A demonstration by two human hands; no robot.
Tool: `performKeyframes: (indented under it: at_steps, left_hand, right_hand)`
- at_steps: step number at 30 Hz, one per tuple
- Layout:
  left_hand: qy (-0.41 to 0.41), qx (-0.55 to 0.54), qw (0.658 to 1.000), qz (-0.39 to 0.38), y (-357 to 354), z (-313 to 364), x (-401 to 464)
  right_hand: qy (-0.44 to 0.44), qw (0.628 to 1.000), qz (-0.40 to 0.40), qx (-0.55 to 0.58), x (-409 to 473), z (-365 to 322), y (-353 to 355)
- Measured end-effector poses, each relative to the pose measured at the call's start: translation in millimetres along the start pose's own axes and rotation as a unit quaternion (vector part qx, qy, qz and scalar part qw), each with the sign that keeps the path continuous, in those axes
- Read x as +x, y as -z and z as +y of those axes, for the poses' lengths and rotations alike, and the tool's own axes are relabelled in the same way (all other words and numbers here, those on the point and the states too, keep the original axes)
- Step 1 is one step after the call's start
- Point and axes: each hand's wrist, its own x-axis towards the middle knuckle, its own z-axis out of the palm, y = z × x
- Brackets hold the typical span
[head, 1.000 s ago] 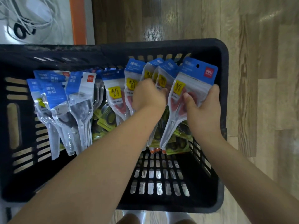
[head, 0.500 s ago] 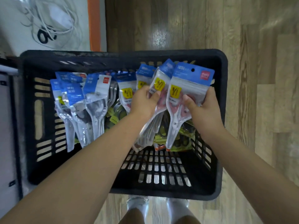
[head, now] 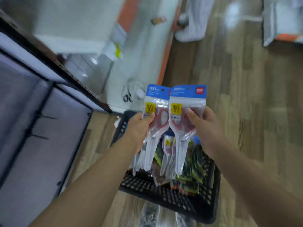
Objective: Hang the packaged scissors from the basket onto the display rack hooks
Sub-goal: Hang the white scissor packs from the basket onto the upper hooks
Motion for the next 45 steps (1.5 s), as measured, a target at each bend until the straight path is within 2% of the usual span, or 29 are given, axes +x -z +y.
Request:
performKeyframes:
  at_steps: [5,9,13,16,19,22,27,32,35,45]
  left_hand:
    - [-0.123,-0.070,0.990,0.013,33.9,143.3,-91.1]
    - [-0.210,-0.105,0.971,0.036,66.0,233.3,-183.6]
    - [-0.299,-0.130,0.943,0.071,96.4,288.5,-289.0]
    - [-0.346,-0.136,0.920,0.125,119.8,301.8,-364.6]
    - [-0.376,-0.136,0.897,0.188,144.3,284.3,-428.5]
    - [-0.382,-0.165,0.877,0.240,167.1,240.4,-472.8]
    - [-0.357,-0.234,0.844,0.324,194.1,140.0,-522.2]
    - [-0.313,-0.302,0.815,0.383,218.7,60.7,-566.9]
    - [-0.308,-0.314,0.797,0.414,241.6,38.2,-598.9]
    - [-0.398,-0.264,0.704,0.526,351.4,31.1,-756.4]
  right_hand:
    - [0.085,0.992,-0.080,0.047,-48.5,-148.3,-53.5]
    - [0.165,0.973,-0.153,0.050,-108.1,-259.5,-89.9]
    - [0.240,0.946,-0.212,0.038,-176.8,-343.0,-113.4]
    - [0.293,0.918,-0.268,0.023,-232.2,-380.8,-124.0]
    - [0.305,0.892,-0.333,0.008,-282.1,-385.7,-131.5]
    - [0.299,0.875,-0.379,-0.024,-320.6,-359.4,-137.0]
    - [0.228,0.852,-0.462,-0.094,-377.4,-281.9,-138.4]
    - [0.152,0.843,-0.506,-0.101,-431.9,-223.8,-153.7]
    - [0.163,0.817,-0.544,-0.103,-472.7,-219.3,-178.8]
    - [0.259,0.695,-0.668,-0.054,-650.2,-251.3,-286.0]
